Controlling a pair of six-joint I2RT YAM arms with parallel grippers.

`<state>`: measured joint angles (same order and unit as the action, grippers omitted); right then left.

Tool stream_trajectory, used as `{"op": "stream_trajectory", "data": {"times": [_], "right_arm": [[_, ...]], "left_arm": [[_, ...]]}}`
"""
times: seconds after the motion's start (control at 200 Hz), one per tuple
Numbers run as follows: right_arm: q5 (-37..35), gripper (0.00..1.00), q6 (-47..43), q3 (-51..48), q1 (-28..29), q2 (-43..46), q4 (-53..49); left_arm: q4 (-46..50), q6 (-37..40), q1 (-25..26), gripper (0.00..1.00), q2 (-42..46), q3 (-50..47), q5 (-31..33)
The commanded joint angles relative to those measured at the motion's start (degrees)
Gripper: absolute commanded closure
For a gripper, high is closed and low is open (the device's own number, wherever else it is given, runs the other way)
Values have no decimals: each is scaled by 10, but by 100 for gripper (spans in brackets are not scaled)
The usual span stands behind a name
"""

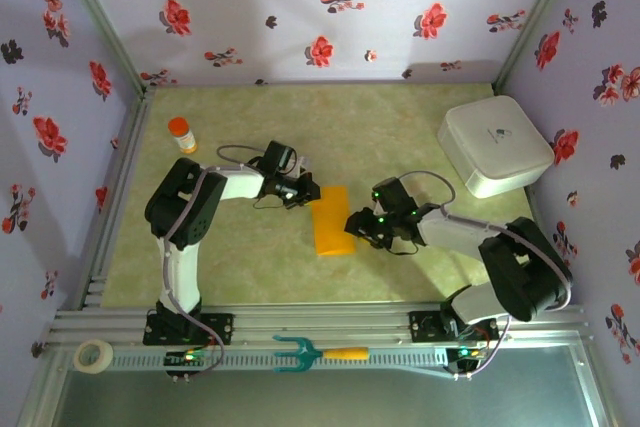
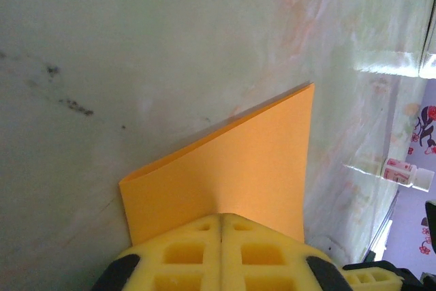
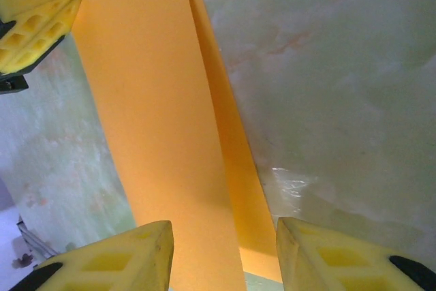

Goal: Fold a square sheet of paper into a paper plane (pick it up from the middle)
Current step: Fold the triangle a second time at the center of the table.

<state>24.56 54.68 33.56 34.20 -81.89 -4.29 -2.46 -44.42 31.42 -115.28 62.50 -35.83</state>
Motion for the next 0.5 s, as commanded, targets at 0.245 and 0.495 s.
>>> {"op": "stream_trajectory", "data": {"times": [0.245,0.495], "right_arm": [[47,56,24,31,0,-41,67],[47,56,22,18,-9,-42,79]], "left_arm": [[11,1,-4,95,-11,-11,6],[12,1,-5,95,-7,-4,5]]}}
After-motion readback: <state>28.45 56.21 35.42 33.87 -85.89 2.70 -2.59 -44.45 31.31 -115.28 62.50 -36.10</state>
